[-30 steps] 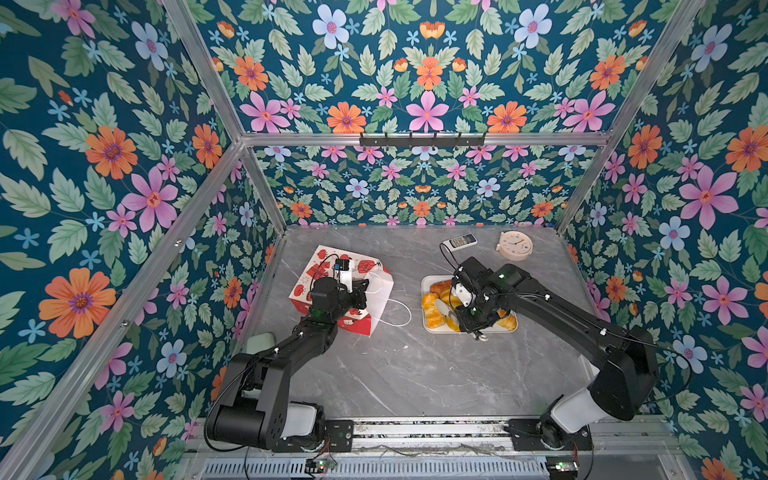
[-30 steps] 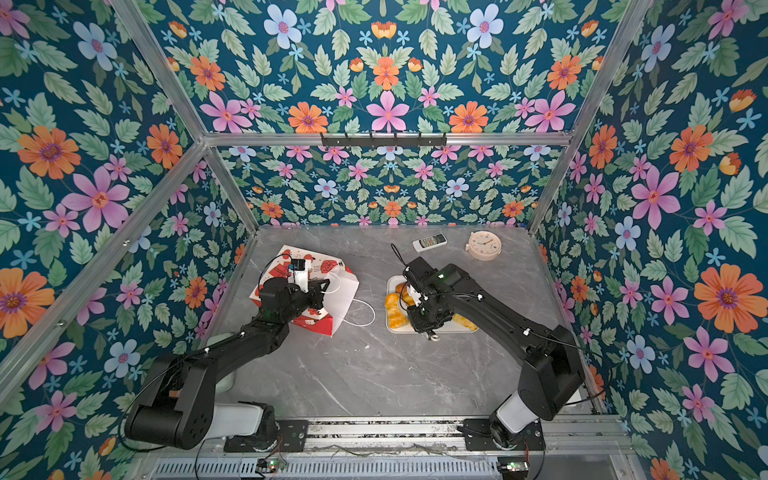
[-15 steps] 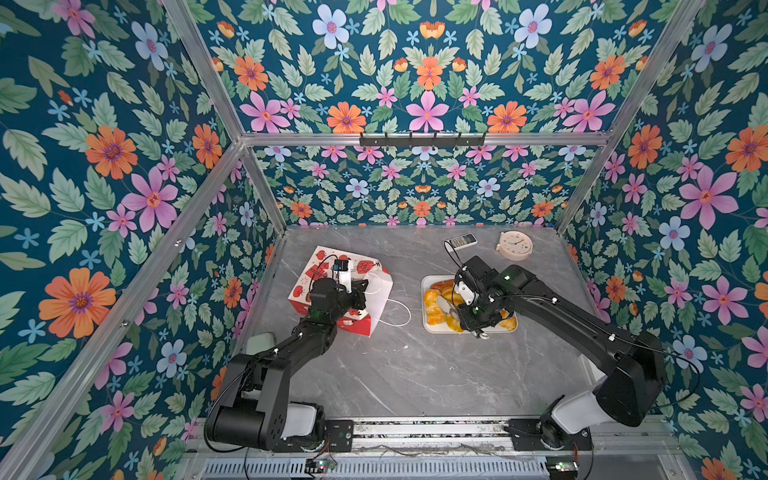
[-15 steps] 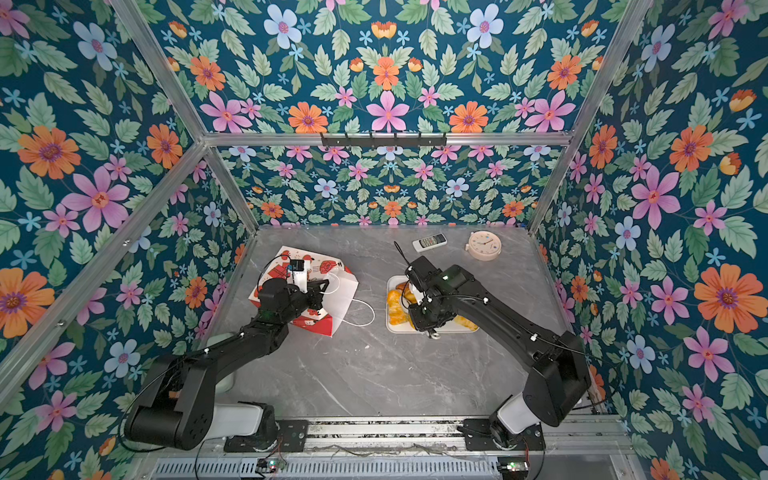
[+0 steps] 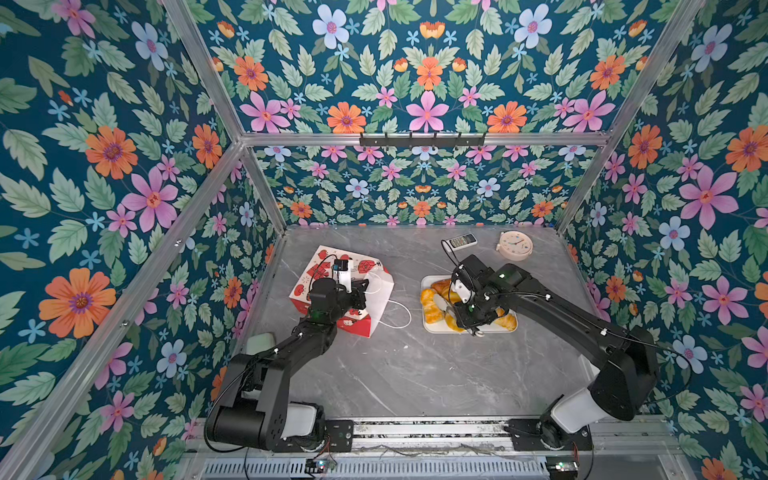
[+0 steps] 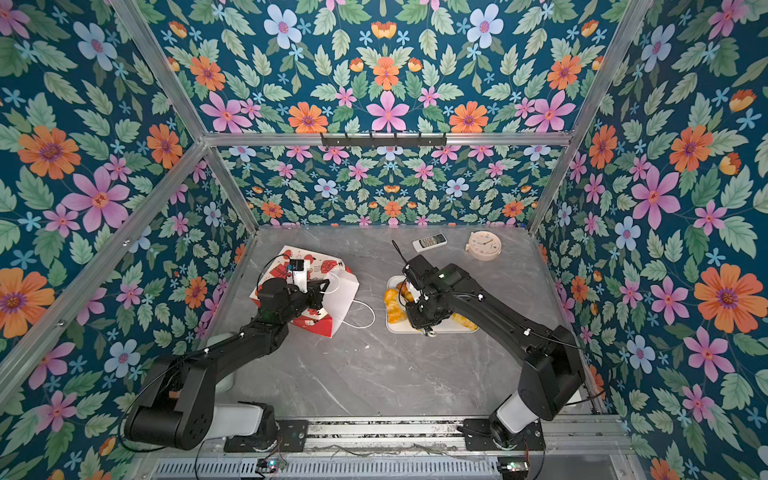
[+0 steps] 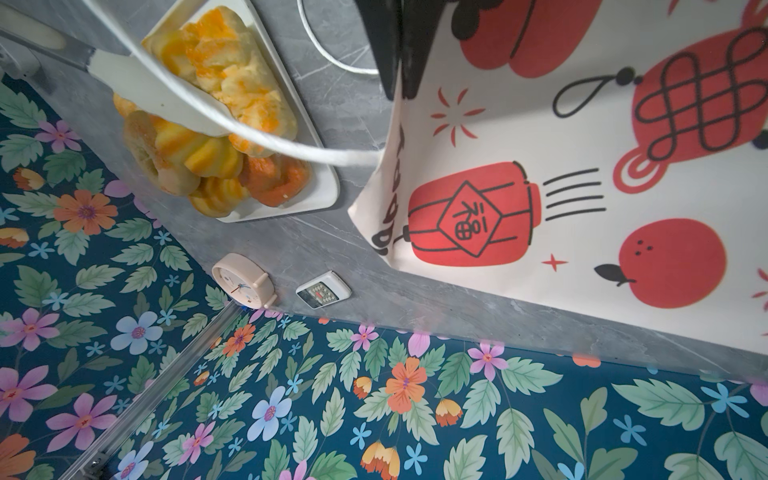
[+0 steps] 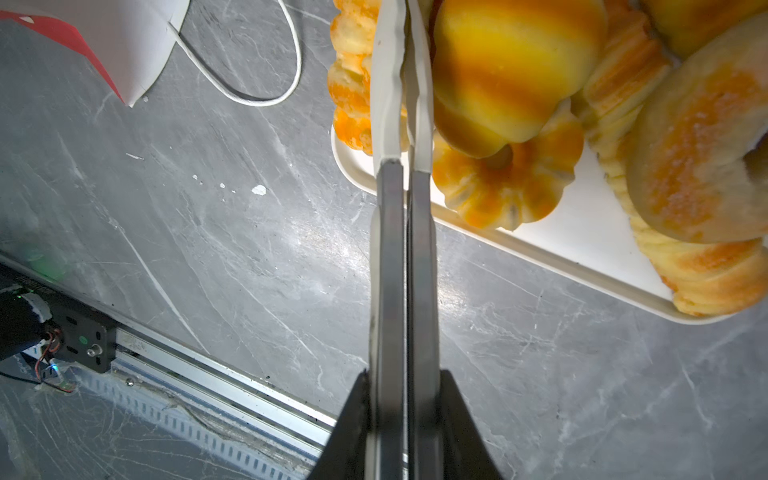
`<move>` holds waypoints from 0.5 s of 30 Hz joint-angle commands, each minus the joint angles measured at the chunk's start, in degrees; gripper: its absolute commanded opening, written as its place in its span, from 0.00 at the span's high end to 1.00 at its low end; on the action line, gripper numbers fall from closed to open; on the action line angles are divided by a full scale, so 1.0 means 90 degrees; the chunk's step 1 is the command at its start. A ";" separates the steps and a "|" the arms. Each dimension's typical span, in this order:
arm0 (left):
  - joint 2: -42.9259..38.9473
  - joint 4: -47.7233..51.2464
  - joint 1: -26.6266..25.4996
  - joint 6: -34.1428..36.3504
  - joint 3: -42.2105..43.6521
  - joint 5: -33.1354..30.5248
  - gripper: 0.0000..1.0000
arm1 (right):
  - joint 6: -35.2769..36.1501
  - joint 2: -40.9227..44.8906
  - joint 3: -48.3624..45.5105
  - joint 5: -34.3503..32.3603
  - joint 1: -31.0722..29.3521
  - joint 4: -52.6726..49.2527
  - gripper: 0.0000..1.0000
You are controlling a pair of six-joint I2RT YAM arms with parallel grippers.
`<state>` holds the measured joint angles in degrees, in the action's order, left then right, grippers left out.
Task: Take the fake bread out of the paper bag
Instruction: 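Lower the twisted bread onto the white tray and open the right tongs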
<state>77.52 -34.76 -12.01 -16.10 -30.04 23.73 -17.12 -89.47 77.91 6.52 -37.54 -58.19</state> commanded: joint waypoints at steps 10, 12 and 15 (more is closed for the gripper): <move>-0.0001 -0.0126 0.0026 0.0012 0.0028 0.0000 1.00 | -0.0093 0.0276 0.0009 -0.0334 -0.0001 -0.0036 0.66; 0.0010 -0.0139 0.0026 0.0002 0.0027 0.0010 1.00 | -0.0109 0.0381 -0.0048 -0.0310 -0.0003 0.0080 0.66; 0.0001 -0.0134 0.0026 0.0004 0.0018 0.0015 1.00 | -0.0133 0.0514 -0.0104 -0.0260 -0.0001 0.0258 0.66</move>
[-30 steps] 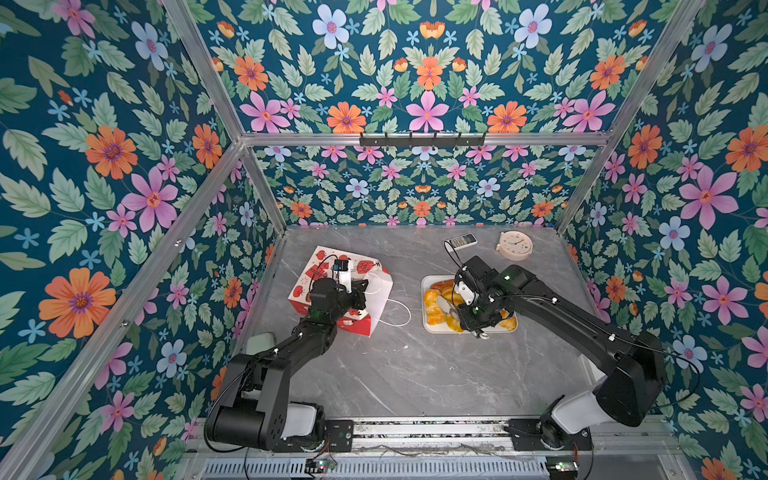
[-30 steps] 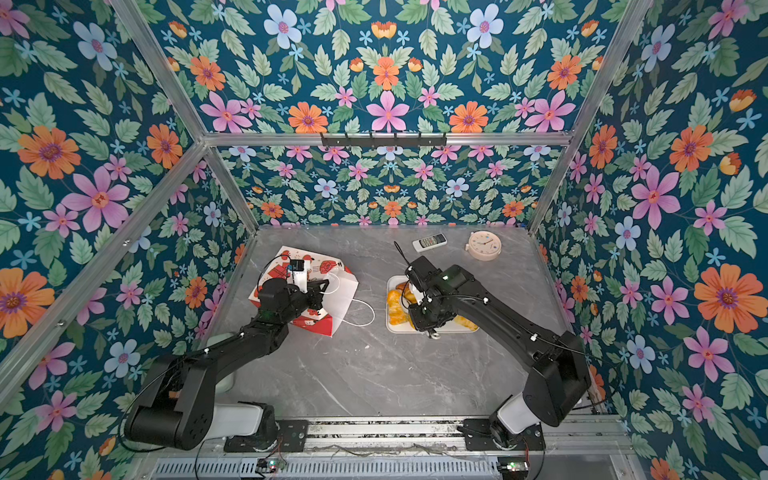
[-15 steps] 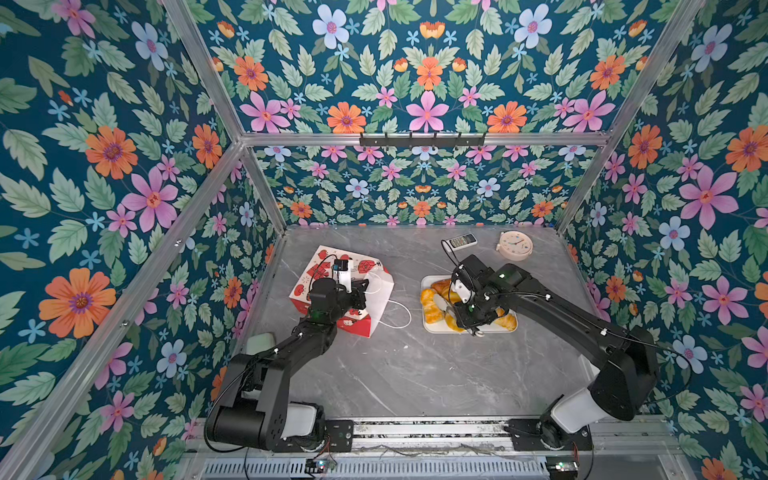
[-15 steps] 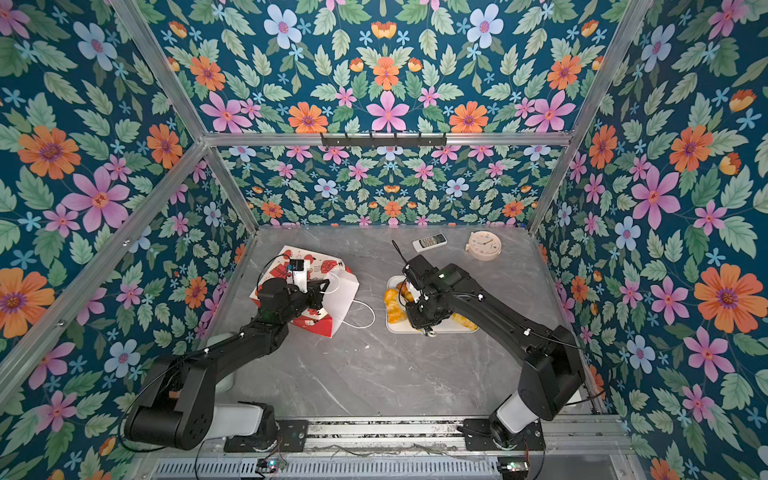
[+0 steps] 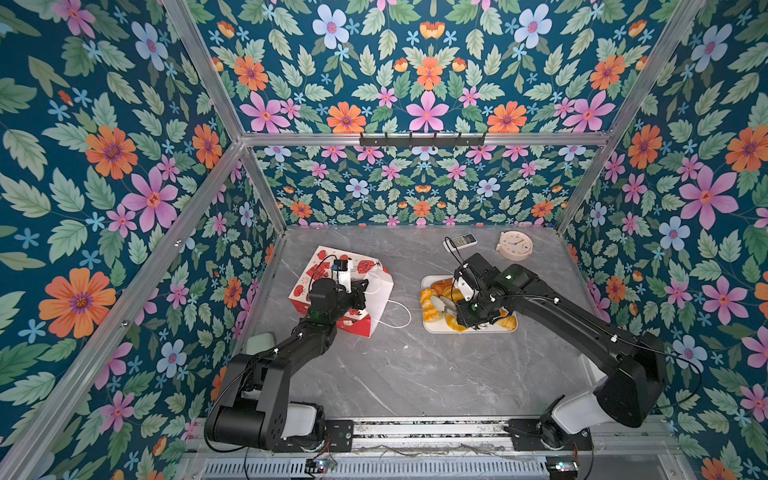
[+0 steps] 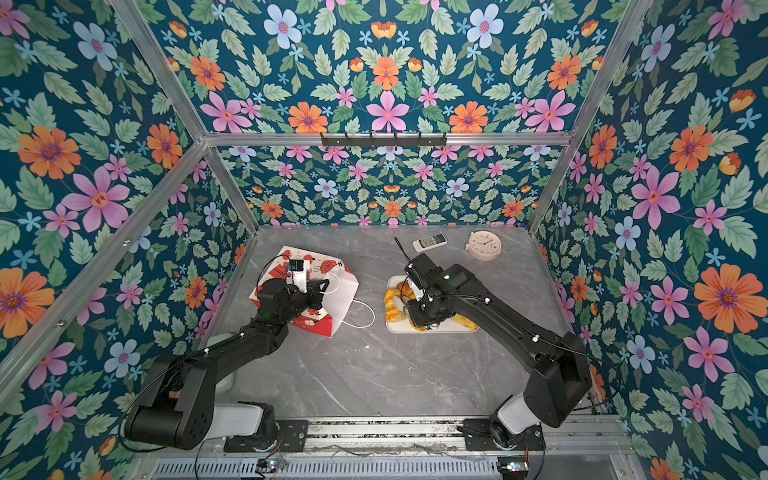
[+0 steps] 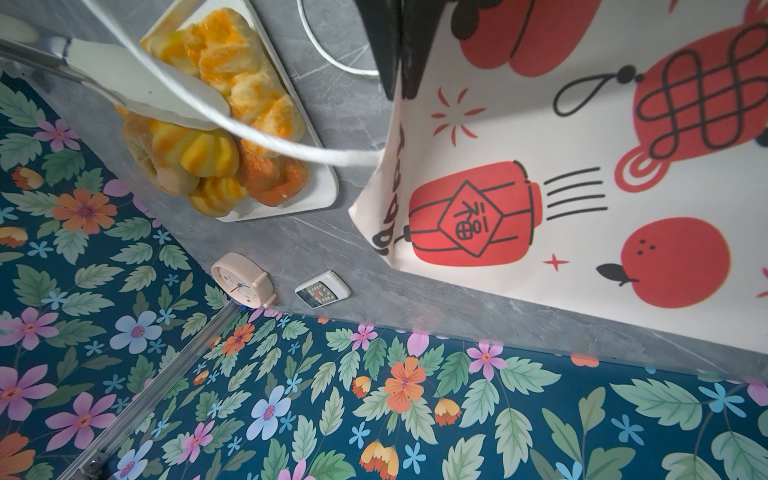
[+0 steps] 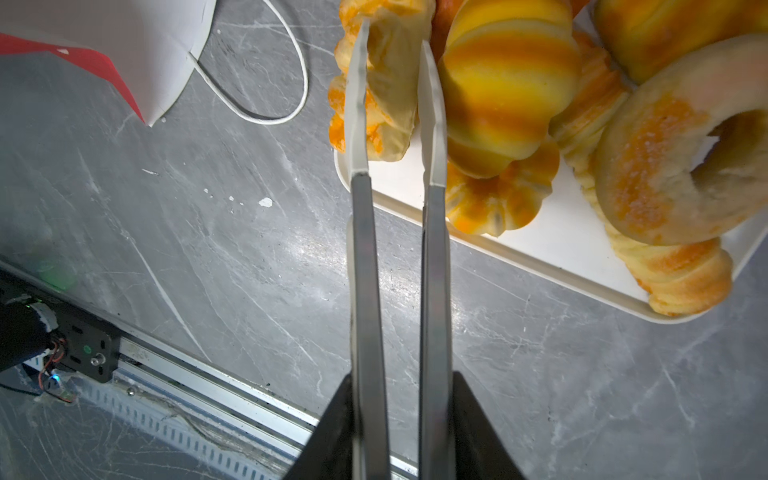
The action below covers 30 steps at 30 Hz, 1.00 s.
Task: Take the fake bread out of the paper bag
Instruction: 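Lower the twisted bread onto the white tray and open the right tongs, then withdraw the right tongs from the tray while the left gripper lifts the bag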
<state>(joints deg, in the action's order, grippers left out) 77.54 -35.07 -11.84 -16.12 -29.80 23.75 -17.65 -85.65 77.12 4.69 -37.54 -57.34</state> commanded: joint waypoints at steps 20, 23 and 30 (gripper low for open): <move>-0.0310 0.0100 0.0009 -0.0378 -0.0328 0.0118 1.00 | -0.0742 0.2270 -0.1386 -0.1254 0.1198 0.1339 0.69; -0.0516 0.0262 0.0007 -0.0542 -0.0496 0.0171 1.00 | -0.0678 0.2394 -0.1820 -0.1761 0.1957 0.1016 0.69; -0.0961 0.1099 0.0006 -0.0841 -0.1069 0.0002 1.00 | -0.1093 0.2078 -0.2825 -0.1740 0.3145 0.1460 0.73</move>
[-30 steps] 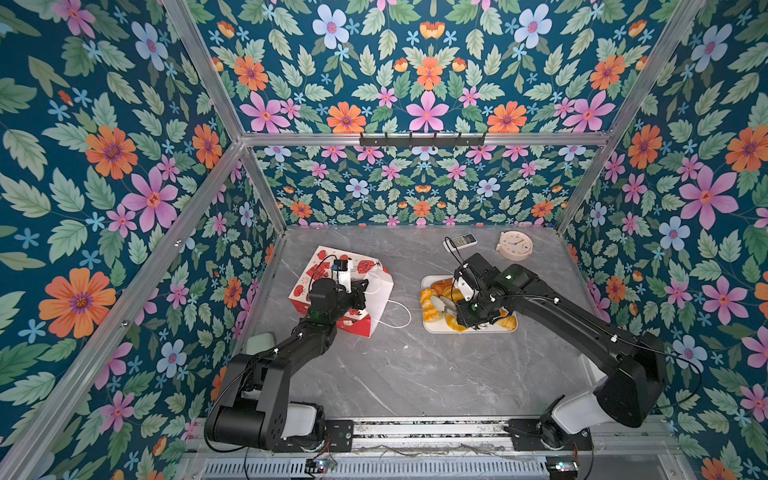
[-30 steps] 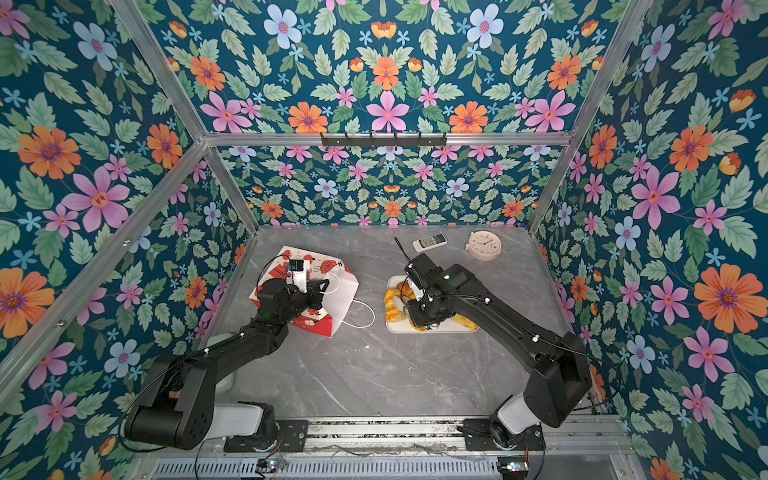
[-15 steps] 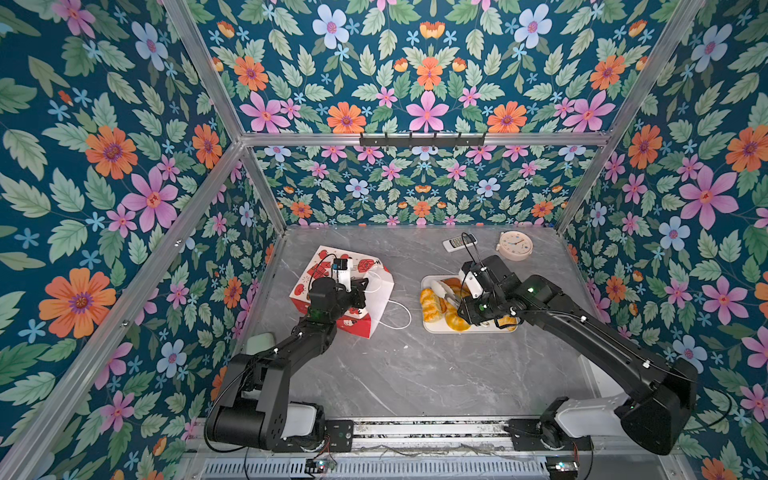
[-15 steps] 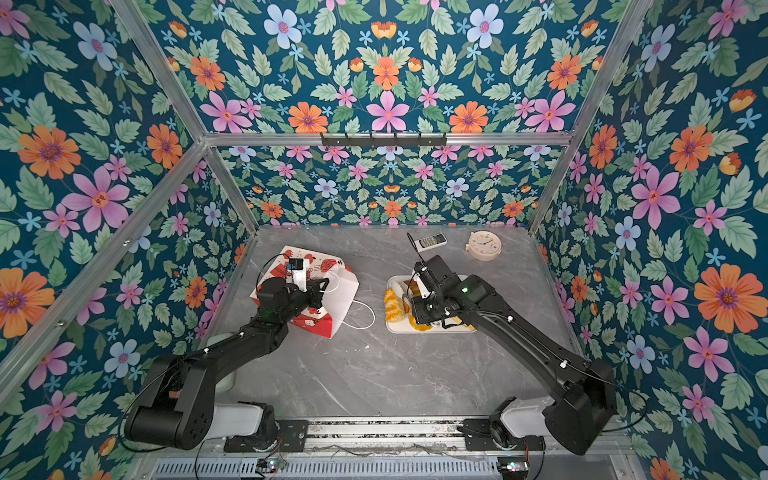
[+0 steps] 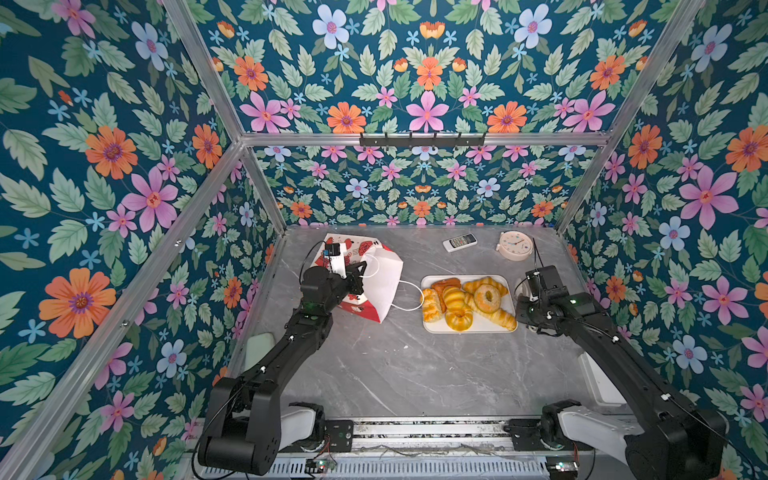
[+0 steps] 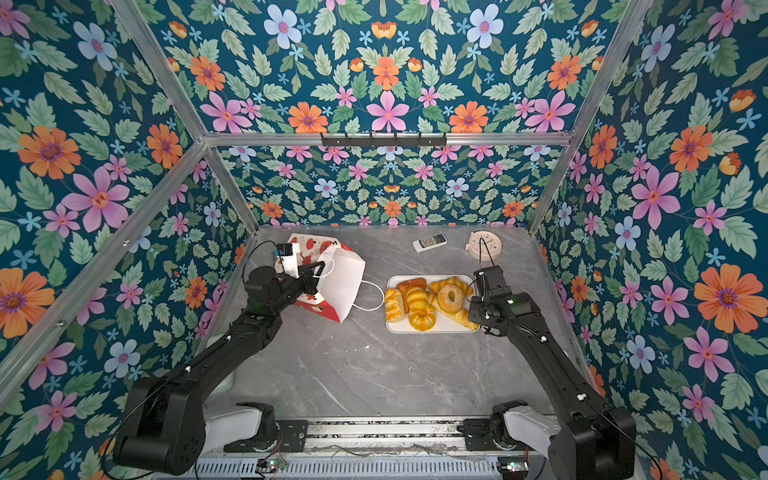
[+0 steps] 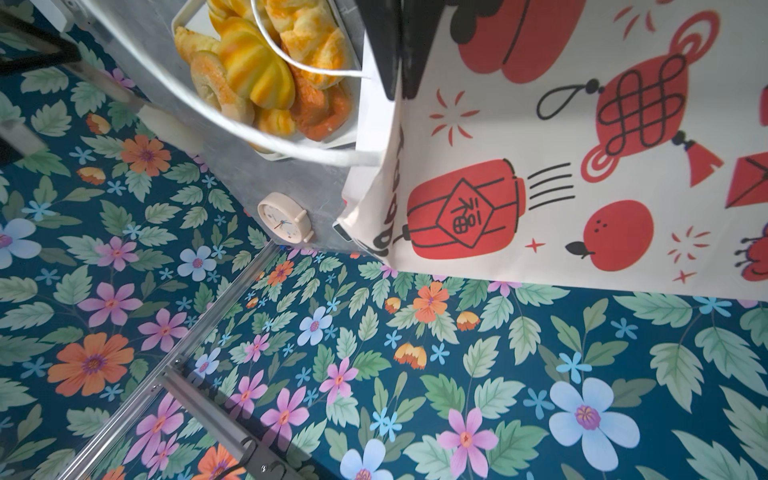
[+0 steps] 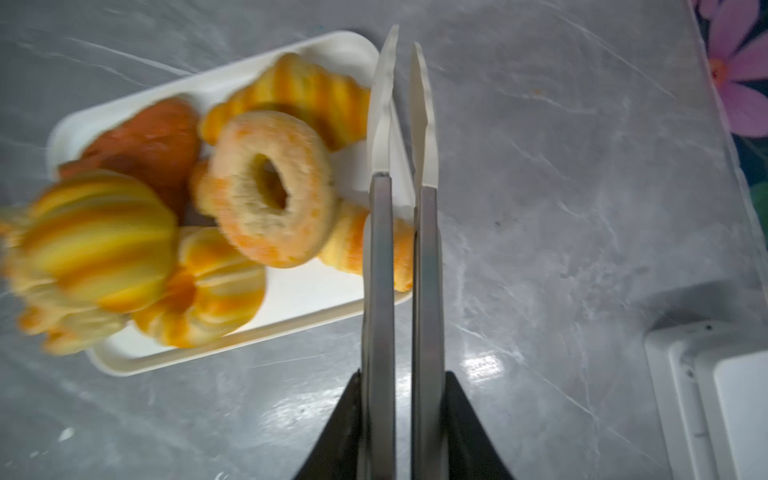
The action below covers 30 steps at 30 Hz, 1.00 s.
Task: Take the fake bread out of the paper bag
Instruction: 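Withdraw the right tongs from the tray while the left gripper lifts the bag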
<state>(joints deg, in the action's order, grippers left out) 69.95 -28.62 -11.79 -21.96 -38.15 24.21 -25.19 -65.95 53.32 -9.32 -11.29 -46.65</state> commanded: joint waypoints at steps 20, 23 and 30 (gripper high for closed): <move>-0.0584 0.0549 -0.0018 -0.2666 -0.0662 0.0661 1.00 | -0.0550 -0.1563 -0.0824 0.0189 0.1625 0.1213 0.31; -0.0585 0.0326 -0.0018 -0.3169 -0.0659 0.0912 1.00 | -0.0559 -0.1363 -0.0931 0.0139 0.1625 0.1287 0.25; -0.0480 -0.0409 -0.0008 -0.4561 -0.0617 0.1340 0.99 | -0.0520 -0.1102 -0.1022 0.0214 0.1625 0.1317 0.20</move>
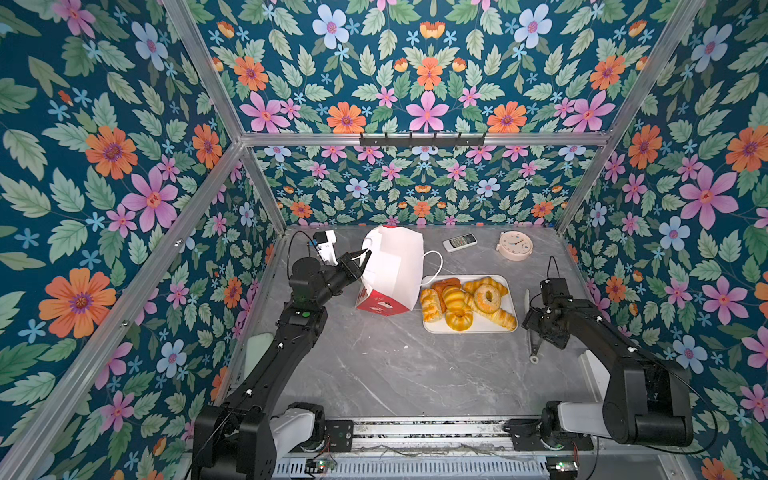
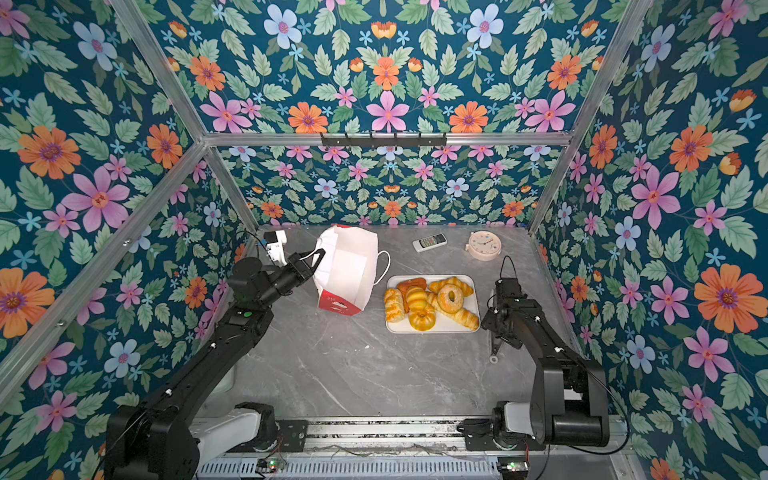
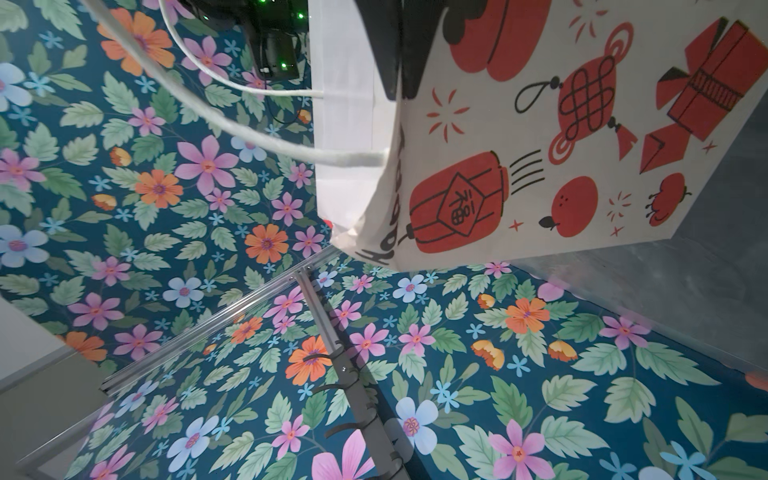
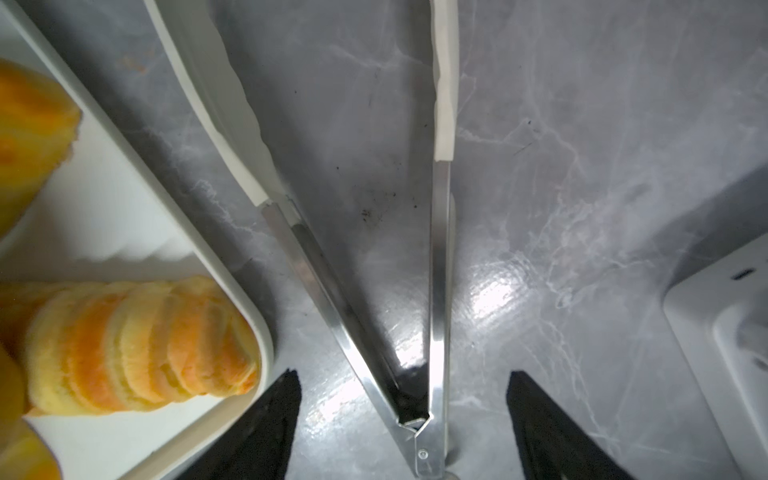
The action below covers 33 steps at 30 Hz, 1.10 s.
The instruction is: Take the fake bread out of the paper bag
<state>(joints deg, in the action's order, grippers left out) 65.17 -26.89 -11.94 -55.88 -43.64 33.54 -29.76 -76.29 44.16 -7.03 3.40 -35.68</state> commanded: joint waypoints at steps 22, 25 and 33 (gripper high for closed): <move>0.1509 -0.1193 0.0511 -0.1423 -0.0582 0.1272 0.89 | 0.0113 0.0039 -0.0068 0.0429 -0.0007 0.0304 0.21; 0.1541 -0.0840 0.0579 -0.1220 -0.0715 0.1245 0.83 | 0.0131 0.0032 -0.0063 0.0454 -0.0007 0.0312 0.21; 0.1651 -0.1014 0.0789 -0.1362 -0.0556 0.1283 0.84 | 0.0135 -0.0038 -0.0073 0.0526 -0.0007 0.0406 0.21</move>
<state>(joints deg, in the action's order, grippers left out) 79.81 -33.50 -5.19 -67.92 -48.97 44.23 -29.10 -76.44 43.46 -2.94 3.38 -33.19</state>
